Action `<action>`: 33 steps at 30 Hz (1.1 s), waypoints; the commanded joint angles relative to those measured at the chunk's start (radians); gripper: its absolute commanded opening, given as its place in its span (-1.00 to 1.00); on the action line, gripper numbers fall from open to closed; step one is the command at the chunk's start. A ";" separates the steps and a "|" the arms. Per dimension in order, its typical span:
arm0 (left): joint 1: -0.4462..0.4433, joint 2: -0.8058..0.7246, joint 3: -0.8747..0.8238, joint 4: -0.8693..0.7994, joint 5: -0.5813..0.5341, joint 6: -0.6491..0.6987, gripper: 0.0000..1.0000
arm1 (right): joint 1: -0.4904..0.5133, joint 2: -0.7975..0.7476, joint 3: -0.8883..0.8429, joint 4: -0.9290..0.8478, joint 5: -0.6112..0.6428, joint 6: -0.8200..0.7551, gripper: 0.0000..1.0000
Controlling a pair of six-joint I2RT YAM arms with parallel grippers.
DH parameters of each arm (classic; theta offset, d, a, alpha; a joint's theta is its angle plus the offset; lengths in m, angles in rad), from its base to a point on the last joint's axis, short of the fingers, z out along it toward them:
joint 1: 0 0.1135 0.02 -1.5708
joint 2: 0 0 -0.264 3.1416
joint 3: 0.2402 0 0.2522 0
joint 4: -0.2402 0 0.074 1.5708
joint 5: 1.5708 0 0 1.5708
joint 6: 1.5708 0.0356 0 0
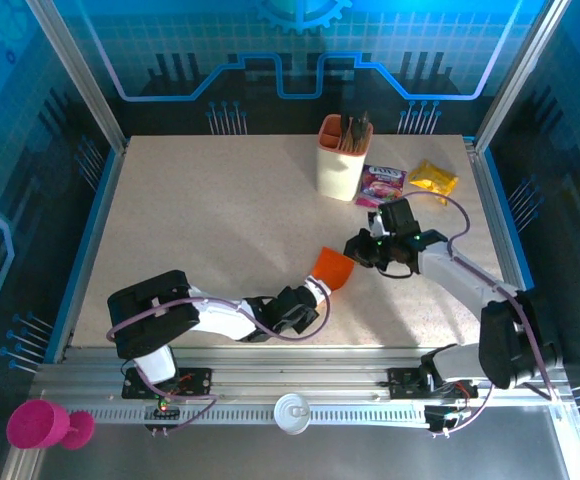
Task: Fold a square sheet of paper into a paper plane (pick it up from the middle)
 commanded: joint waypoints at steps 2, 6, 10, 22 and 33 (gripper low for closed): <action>-0.003 -0.010 -0.032 0.055 0.086 0.049 -1.00 | 0.015 0.094 0.075 -0.041 -0.147 -0.144 -0.87; 0.005 -0.027 -0.033 0.053 0.091 0.060 -0.99 | 0.070 0.166 0.114 -0.052 -0.197 -0.198 -0.95; 0.018 -0.054 -0.028 0.043 0.084 0.071 -0.98 | 0.107 0.227 0.116 -0.037 -0.224 -0.227 -1.00; 0.057 -0.050 -0.030 0.055 0.137 0.065 -1.00 | 0.114 0.362 0.146 -0.005 -0.245 -0.237 -1.00; 0.077 -0.044 -0.043 0.069 0.185 0.037 -1.00 | 0.103 0.474 0.203 -0.042 -0.230 -0.271 -1.00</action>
